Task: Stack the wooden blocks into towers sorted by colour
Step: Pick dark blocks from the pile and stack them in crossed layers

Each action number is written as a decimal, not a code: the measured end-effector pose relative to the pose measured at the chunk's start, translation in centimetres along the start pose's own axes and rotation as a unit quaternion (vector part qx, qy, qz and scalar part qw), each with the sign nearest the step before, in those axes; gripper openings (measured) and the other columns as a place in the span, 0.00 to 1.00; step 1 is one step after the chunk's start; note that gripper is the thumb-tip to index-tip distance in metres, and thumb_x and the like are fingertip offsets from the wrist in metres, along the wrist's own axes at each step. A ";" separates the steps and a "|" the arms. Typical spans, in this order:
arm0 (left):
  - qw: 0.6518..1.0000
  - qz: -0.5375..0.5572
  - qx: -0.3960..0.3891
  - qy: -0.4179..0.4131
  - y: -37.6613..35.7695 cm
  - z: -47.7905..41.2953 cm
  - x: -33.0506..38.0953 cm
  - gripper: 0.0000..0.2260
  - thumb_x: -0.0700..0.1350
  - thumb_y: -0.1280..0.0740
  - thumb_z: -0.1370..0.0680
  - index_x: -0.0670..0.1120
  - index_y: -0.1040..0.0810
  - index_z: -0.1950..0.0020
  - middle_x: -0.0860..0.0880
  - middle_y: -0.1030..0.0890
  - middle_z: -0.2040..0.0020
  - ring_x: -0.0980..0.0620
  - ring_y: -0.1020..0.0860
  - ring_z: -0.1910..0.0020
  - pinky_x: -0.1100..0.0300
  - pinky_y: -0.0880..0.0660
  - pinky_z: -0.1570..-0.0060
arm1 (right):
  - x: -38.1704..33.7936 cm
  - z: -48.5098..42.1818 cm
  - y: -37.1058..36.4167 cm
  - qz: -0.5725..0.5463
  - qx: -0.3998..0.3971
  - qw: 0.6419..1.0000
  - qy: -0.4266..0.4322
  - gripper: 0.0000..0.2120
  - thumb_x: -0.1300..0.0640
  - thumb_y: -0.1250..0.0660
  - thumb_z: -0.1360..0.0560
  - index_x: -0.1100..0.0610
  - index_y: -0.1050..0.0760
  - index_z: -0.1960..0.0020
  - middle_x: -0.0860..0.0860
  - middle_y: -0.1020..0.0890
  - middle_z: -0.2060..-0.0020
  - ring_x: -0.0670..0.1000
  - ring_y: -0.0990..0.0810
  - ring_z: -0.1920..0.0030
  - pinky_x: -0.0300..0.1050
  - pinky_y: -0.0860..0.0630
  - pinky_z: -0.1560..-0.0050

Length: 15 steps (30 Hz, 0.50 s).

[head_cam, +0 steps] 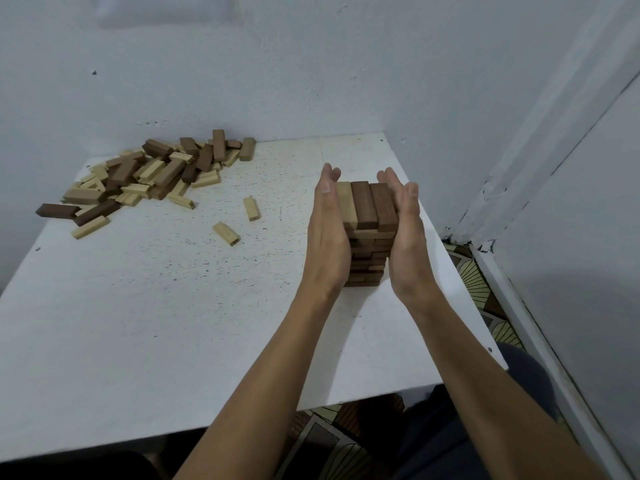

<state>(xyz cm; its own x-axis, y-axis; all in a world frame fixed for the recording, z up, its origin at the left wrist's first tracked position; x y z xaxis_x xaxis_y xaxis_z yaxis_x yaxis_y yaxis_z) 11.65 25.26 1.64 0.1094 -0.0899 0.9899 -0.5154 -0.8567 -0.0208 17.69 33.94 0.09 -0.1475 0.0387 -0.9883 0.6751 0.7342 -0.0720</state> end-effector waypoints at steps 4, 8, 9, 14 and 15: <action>1.000 0.003 -0.004 0.011 0.1 0.3 -0.5 0.30 0.63 0.57 0.20 0.52 0.42 0.21 0.58 0.33 0.25 0.62 0.37 0.27 0.53 0.42 0.24 | -0.5 -0.1 0.4 0.004 -0.004 1.000 0.002 0.40 0.29 0.55 0.27 0.49 0.41 0.22 0.42 0.35 0.25 0.41 0.38 0.25 0.53 0.43 0.23; 1.000 0.005 -0.008 0.015 -0.1 0.4 -0.8 0.28 0.62 0.57 0.19 0.52 0.42 0.21 0.55 0.33 0.25 0.59 0.35 0.27 0.53 0.39 0.25 | -0.1 -0.1 0.2 0.021 -0.008 1.000 -0.005 0.38 0.29 0.56 0.25 0.48 0.40 0.22 0.42 0.33 0.26 0.41 0.36 0.26 0.53 0.40 0.24; 1.000 0.005 -0.009 0.017 -0.1 0.4 -0.9 0.28 0.61 0.57 0.18 0.53 0.42 0.21 0.55 0.33 0.25 0.59 0.34 0.27 0.54 0.38 0.26 | 0.0 -0.1 0.1 0.016 -0.012 1.000 -0.010 0.36 0.30 0.56 0.24 0.47 0.39 0.23 0.42 0.32 0.26 0.42 0.34 0.27 0.53 0.39 0.24; 1.000 0.014 -0.019 0.017 -0.1 0.4 -0.9 0.26 0.60 0.57 0.17 0.53 0.43 0.21 0.53 0.33 0.25 0.59 0.33 0.28 0.59 0.35 0.28 | 0.2 -0.1 -0.4 -0.008 -0.024 0.999 -0.023 0.31 0.31 0.56 0.23 0.42 0.34 0.27 0.41 0.26 0.32 0.44 0.28 0.31 0.52 0.32 0.28; 1.000 0.014 -0.019 0.016 -0.1 0.4 -0.9 0.26 0.60 0.57 0.17 0.53 0.43 0.21 0.53 0.33 0.25 0.59 0.33 0.28 0.60 0.35 0.28 | 0.2 -0.2 -0.4 -0.009 -0.026 0.999 -0.026 0.30 0.30 0.56 0.24 0.41 0.33 0.28 0.41 0.26 0.33 0.44 0.28 0.31 0.52 0.32 0.28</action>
<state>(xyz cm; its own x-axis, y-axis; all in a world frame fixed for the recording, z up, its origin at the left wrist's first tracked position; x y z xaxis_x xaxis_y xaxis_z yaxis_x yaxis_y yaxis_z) 11.94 25.22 0.64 0.0667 -0.0973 0.9930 -0.5501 -0.8339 -0.0448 17.27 33.76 -0.03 -0.1210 -0.0082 -0.9926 0.6343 0.7685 -0.0837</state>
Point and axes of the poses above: each hand's wrist, its own z-axis away from the middle knuckle, its own y-axis out of the back of the hand, x = y × z, the point moved 5 cm from there along -z, towards the middle knuckle
